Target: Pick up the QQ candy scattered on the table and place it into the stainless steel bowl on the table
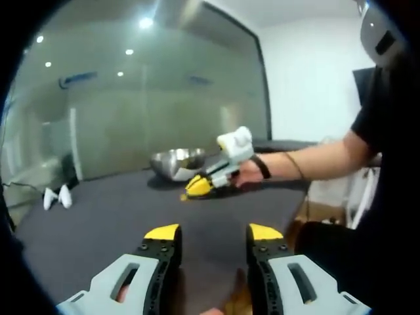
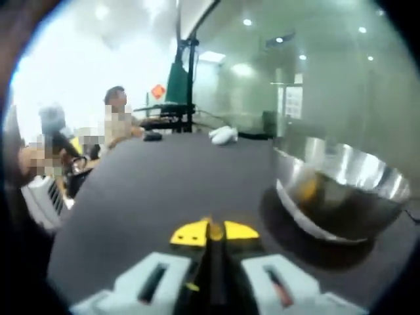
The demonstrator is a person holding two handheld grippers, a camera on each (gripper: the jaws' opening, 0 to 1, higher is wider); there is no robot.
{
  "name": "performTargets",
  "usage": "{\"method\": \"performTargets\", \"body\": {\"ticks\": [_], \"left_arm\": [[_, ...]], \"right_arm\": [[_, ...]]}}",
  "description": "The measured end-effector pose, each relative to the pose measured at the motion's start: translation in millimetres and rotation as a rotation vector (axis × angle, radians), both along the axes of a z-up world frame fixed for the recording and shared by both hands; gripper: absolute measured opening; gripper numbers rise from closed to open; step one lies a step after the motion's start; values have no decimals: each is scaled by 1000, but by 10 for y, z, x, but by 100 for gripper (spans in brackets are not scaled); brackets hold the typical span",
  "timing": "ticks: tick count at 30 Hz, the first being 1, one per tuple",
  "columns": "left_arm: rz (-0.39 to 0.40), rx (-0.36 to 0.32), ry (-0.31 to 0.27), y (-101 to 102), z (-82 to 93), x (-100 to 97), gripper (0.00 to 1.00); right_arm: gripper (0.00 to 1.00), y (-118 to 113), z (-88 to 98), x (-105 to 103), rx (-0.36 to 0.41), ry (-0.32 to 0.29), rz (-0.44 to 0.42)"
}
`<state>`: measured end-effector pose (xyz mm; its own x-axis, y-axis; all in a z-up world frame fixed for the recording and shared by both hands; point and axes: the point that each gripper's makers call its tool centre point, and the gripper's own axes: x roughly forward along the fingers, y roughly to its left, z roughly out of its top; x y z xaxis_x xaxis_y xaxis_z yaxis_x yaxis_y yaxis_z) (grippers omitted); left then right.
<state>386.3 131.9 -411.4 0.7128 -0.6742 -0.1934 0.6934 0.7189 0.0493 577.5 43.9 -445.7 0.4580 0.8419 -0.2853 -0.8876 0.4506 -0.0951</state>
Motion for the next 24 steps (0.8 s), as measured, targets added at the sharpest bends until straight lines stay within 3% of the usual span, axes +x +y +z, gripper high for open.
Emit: {"method": "performTargets", "body": {"ticks": [2, 5, 7, 11, 17, 20, 24], "left_arm": [[1, 1, 3, 0, -14, 9, 41], [-6, 4, 3, -21, -21, 14, 41], [-13, 0, 0, -45, -8, 14, 41], [-22, 1, -3, -71, -3, 15, 41], [-20, 0, 0, -59, -10, -3, 41], [-14, 1, 1, -38, -11, -7, 41], [-8, 0, 2, -14, -10, -13, 41]], "right_arm": [[9, -46, 207, 16, 0, -59, 2], [9, -146, 458, 120, 31, -89, -29], [9, -245, 610, 266, 42, -123, -73], [9, -442, 805, 654, 72, -132, -172], [9, -670, 947, 1149, 130, -93, -333], [9, -682, 972, 1240, 150, -79, -353], [9, -659, 890, 1247, 117, -89, -357]]}}
